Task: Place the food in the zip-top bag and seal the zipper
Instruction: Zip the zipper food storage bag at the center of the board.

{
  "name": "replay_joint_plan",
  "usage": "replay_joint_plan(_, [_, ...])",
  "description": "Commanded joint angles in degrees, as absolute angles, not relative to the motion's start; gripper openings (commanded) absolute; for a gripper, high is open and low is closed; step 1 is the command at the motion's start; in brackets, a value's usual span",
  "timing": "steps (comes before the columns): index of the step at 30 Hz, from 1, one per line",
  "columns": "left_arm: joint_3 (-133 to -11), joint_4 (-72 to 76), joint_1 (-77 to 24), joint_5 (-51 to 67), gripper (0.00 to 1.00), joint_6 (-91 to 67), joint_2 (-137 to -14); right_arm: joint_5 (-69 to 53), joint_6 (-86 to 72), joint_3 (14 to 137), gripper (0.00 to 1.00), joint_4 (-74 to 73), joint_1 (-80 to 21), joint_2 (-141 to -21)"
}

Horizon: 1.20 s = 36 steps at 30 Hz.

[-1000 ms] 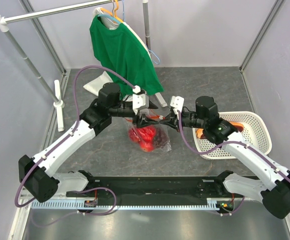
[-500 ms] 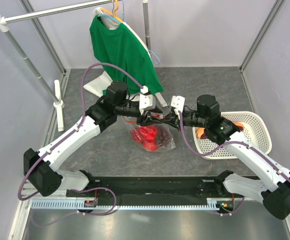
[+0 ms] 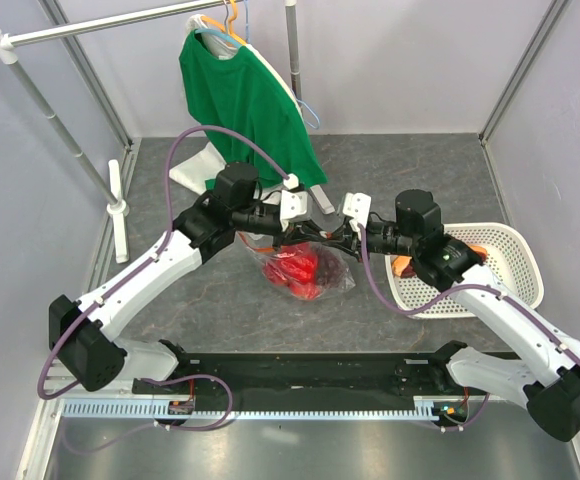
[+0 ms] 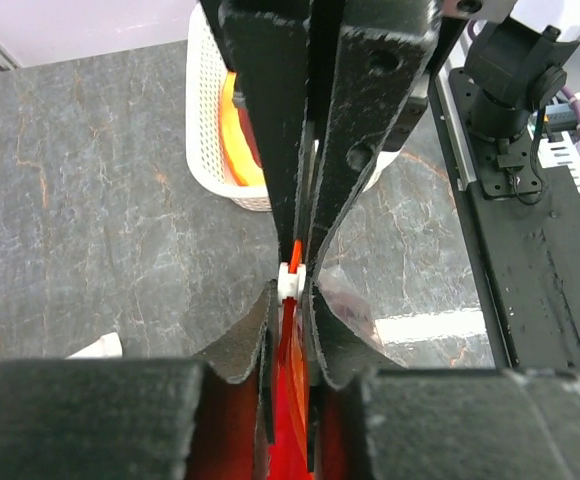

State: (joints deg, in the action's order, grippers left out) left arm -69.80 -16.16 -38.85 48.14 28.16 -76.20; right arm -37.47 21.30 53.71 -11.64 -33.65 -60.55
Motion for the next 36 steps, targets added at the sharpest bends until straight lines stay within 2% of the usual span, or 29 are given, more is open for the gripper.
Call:
replay_joint_plan(1, [-69.6,-18.3,-36.0,47.2,0.12,30.7,-75.2,-39.0,23.5,56.4,0.0,-9.0,-34.0,-57.3])
replay_joint_plan(14, [-68.1,-25.2,-28.9,48.5,0.13,37.9,-74.1,-37.4,25.0,55.4,0.0,-9.9,-33.9,-55.6])
replay_joint_plan(36, [-64.1,-35.5,-8.3,48.4,0.12,52.8,-71.7,-35.4,27.3,55.0,0.0,-13.2,-31.7,-53.0])
